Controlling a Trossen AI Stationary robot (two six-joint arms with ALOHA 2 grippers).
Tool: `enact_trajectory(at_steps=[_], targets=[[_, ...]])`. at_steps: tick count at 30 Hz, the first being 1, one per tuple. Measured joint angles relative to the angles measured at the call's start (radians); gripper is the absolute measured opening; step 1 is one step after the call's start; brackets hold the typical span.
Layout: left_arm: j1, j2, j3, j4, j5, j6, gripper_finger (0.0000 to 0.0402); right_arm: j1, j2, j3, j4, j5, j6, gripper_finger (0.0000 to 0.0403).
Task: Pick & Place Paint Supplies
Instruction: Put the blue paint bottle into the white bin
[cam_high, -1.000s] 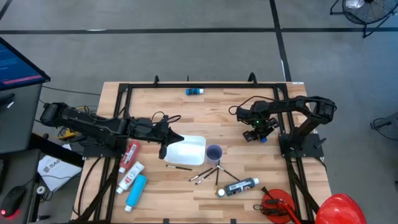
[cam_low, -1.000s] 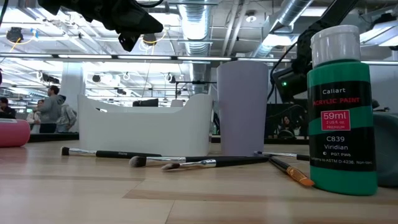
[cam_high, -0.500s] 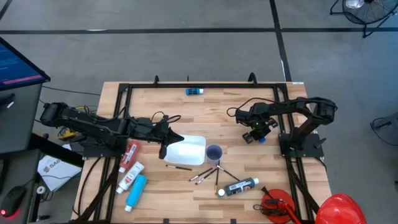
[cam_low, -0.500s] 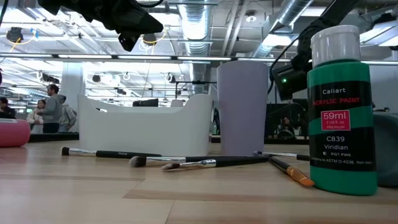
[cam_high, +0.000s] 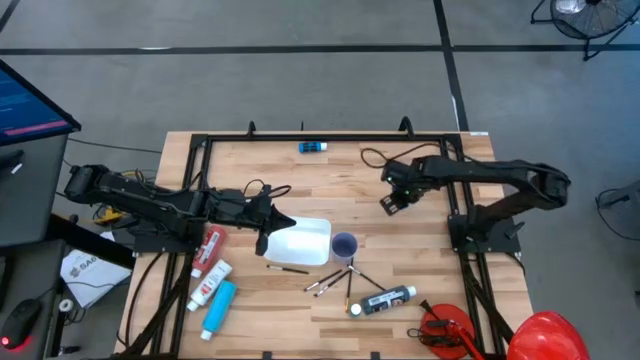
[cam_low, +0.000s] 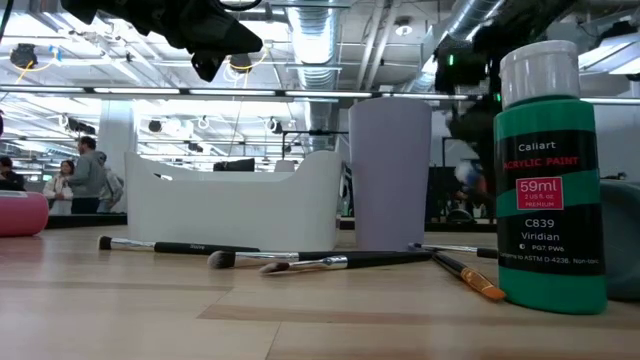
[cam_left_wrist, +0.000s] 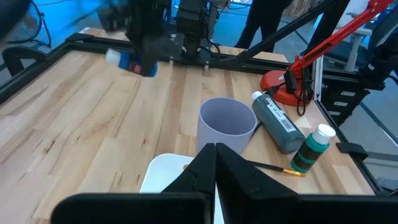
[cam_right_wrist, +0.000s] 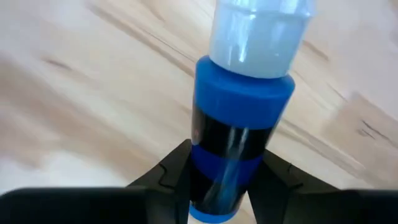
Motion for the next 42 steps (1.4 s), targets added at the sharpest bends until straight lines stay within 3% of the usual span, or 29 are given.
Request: enact_trajectory(at_steps=[12,23,25,29,31,33,36,42], targets=[[0.004,0.0,0.0,0.026,0.0,0.026,0.0002,0.145,-0.165,0.115,0.225,-0.008,-0.196,0.0119],[0.004,0.0,0.0,0.025,0.014,0.023,0.0002,0.386,-0.047,0.284,0.479,-0.01,-0.381,0.0119],[0.004,0.0,0.0,0.027,0.108,0.033,0.0002,0.423,-0.004,0.313,0.525,-0.01,-0.409,0.0119],[-0.01,0.0,0.0,0.044,0.479,0.147,0.0002,0.479,0.098,0.373,0.57,-0.01,-0.452,0.0119],[-0.028,-0.004,0.0,0.051,0.561,0.161,0.0002,0.5,0.151,0.409,0.567,-0.009,-0.461,0.0119],[-0.037,-0.004,0.002,0.053,0.541,0.137,0.0007,0.515,0.199,0.445,0.571,-0.005,-0.461,0.0119],[-0.043,0.004,0.002,0.009,0.419,0.094,0.0032,0.539,0.276,0.498,0.562,0.021,-0.442,0.0119],[-0.039,0.012,0.001,-0.095,0.194,0.078,0.0134,0.559,0.402,0.599,0.49,0.041,-0.419,0.0119]])
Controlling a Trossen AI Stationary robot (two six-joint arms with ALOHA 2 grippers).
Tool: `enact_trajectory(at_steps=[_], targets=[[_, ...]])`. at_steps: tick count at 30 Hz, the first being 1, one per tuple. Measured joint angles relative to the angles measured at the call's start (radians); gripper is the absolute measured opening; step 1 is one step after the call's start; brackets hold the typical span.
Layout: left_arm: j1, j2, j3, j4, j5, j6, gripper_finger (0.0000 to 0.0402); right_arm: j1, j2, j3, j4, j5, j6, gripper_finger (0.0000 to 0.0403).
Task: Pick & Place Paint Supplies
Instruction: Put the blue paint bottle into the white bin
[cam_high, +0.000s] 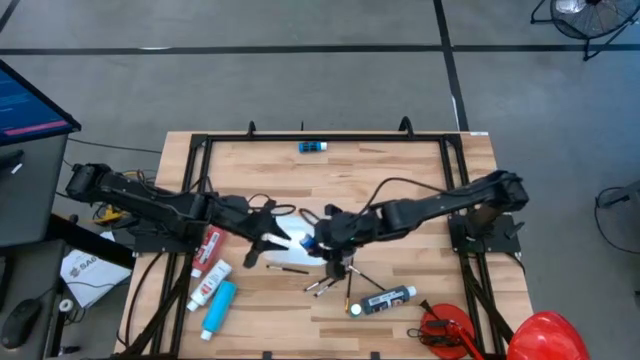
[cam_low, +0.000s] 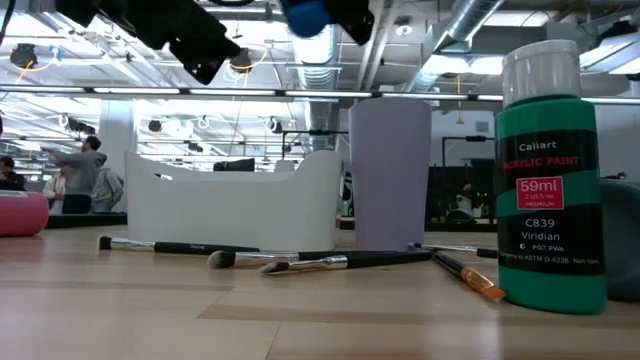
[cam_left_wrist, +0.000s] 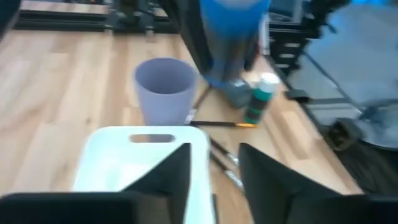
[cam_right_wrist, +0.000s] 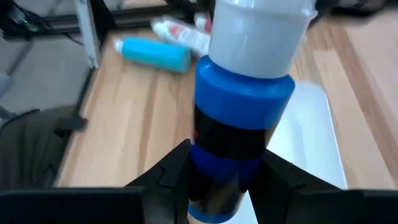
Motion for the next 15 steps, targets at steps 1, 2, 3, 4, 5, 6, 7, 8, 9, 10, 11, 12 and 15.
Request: enact_trajectory(at_steps=[1,2,3,4,5,6,7,8,9,10,11,12,15], targets=[[0.0,-0.001,0.0,0.001,-0.01,0.0,0.0152,0.003,0.018,0.012,-0.028,0.01,0.007,0.0119],[-0.001,-0.002,0.0,0.002,-0.01,0.0,0.0169,0.004,0.038,0.029,-0.025,0.018,0.012,0.0119],[-0.001,-0.004,0.0,0.0,-0.01,0.0,0.0186,0.004,0.052,0.038,-0.028,0.026,0.015,0.0119],[-0.001,-0.008,0.0,0.001,-0.01,0.0,0.0201,0.003,0.059,0.041,-0.053,0.03,0.016,0.0119],[-0.001,-0.009,0.0,0.01,-0.01,0.0,0.0215,0.002,0.069,0.048,-0.06,0.03,0.017,0.0119],[-0.001,-0.009,0.001,0.013,-0.01,0.003,0.0227,0.001,0.079,0.058,-0.046,0.031,0.019,0.0119],[-0.001,-0.016,0.0,0.008,-0.011,0.005,0.0238,0.001,0.082,0.059,-0.041,0.031,0.019,0.0119],[-0.001,-0.022,-0.001,0.009,-0.011,0.008,0.0247,0.002,0.081,0.058,-0.052,0.033,0.019,0.0119],[-0.001,-0.023,0.001,0.026,-0.011,0.013,0.0256,0.002,0.081,0.057,-0.045,0.033,0.019,0.0119],[-0.001,-0.026,0.002,0.029,-0.012,0.019,0.0262,0.002,0.081,0.057,-0.029,0.033,0.019,0.0119],[-0.001,-0.033,0.0,0.022,-0.012,0.02,0.0268,0.002,0.081,0.057,-0.018,0.034,0.019,0.0119],[-0.002,-0.036,-0.001,0.029,-0.012,0.02,0.0272,0.003,0.08,0.057,-0.01,0.042,0.019,0.0119],[-0.005,-0.035,0.0,0.042,-0.012,0.02,0.0278,0.005,0.08,0.057,0.012,0.064,0.018,0.0119]])
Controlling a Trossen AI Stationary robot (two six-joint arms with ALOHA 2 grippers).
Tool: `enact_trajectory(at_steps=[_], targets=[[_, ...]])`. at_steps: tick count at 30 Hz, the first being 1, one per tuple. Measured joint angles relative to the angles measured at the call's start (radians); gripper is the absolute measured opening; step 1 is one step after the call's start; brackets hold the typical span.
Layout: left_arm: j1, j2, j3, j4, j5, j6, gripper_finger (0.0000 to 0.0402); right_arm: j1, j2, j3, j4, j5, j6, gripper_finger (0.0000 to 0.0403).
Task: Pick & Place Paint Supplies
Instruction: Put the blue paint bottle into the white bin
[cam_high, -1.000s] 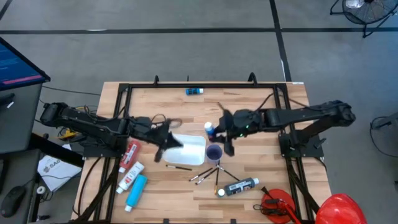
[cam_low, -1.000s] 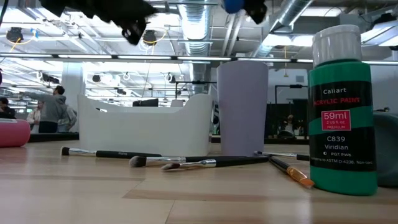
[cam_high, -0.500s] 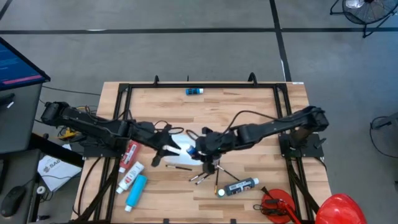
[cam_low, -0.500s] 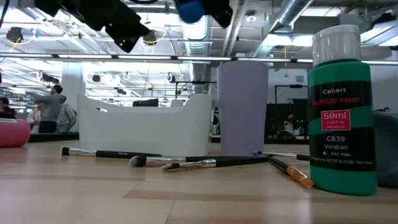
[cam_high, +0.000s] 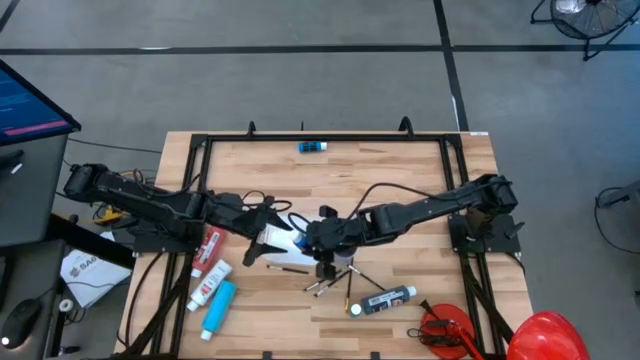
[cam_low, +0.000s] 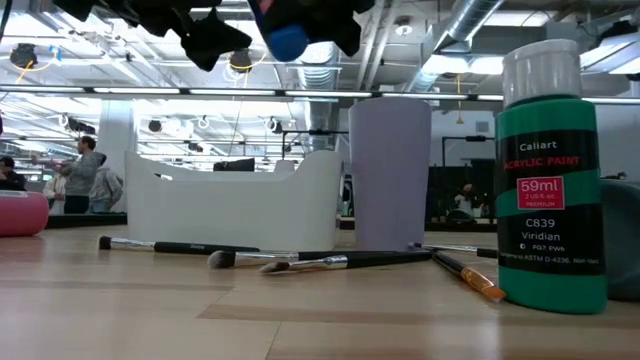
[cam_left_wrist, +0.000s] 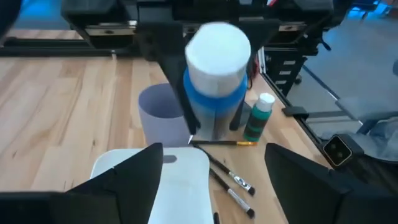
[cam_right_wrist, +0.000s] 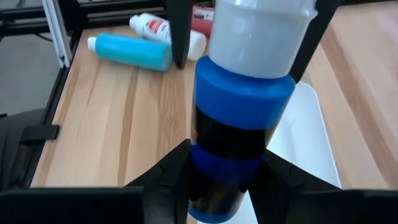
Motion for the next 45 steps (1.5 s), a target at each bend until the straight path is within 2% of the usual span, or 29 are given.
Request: enact_trajectory(at_steps=[26,37,45], targets=[[0.001,0.026,0.0,0.231,0.0,0.049,0.0273,-0.002,0.0,0.0,0.048,0.016,0.0,0.0119],[0.006,0.104,-0.001,0.334,0.0,0.053,0.0237,-0.003,-0.001,0.0,0.06,0.017,-0.007,0.0119],[0.006,0.108,-0.001,0.351,0.0,0.052,0.0205,-0.003,-0.001,0.0,0.054,0.017,-0.009,0.0119]])
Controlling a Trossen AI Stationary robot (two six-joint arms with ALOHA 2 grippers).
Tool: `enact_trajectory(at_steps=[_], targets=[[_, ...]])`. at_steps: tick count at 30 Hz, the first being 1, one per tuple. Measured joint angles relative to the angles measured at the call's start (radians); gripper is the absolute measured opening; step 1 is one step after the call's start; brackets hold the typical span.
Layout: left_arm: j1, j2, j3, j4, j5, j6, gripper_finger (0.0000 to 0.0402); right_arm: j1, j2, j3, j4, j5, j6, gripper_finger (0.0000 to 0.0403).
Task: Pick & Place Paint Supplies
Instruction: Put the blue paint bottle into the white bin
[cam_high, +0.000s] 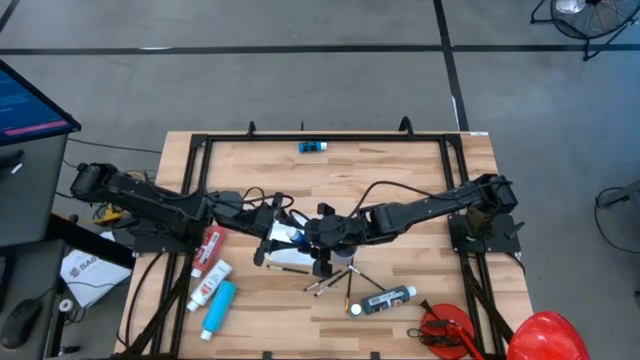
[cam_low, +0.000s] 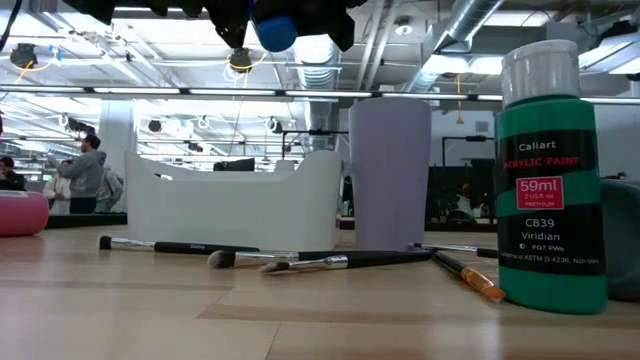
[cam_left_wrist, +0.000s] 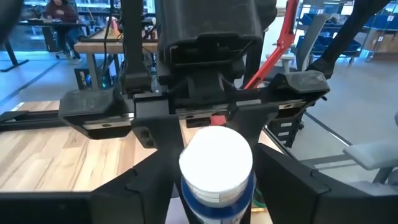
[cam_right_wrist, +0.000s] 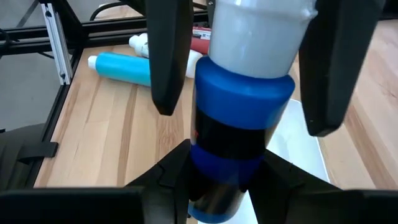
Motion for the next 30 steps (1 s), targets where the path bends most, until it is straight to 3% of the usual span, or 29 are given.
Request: enact_trajectory(at_steps=[5,10,13,30], targets=[[0.0,0.0,0.0,0.0,0.0,-0.004,0.0185,0.0,0.0,0.0,0.0,0.0,-0.001,0.0119],[0.0,0.0,0.0,0.0,-0.003,-0.018,0.0125,-0.002,0.0,0.0,-0.003,0.0,0.003,0.0124],[0.0,0.0,0.0,0.0,-0.005,-0.018,0.0123,-0.003,0.0,0.0,-0.002,0.0,0.003,0.0139],[0.0,-0.001,0.0,-0.051,-0.03,-0.05,0.0123,0.0,-0.01,0.0,-0.077,0.082,-0.062,0.0312]])
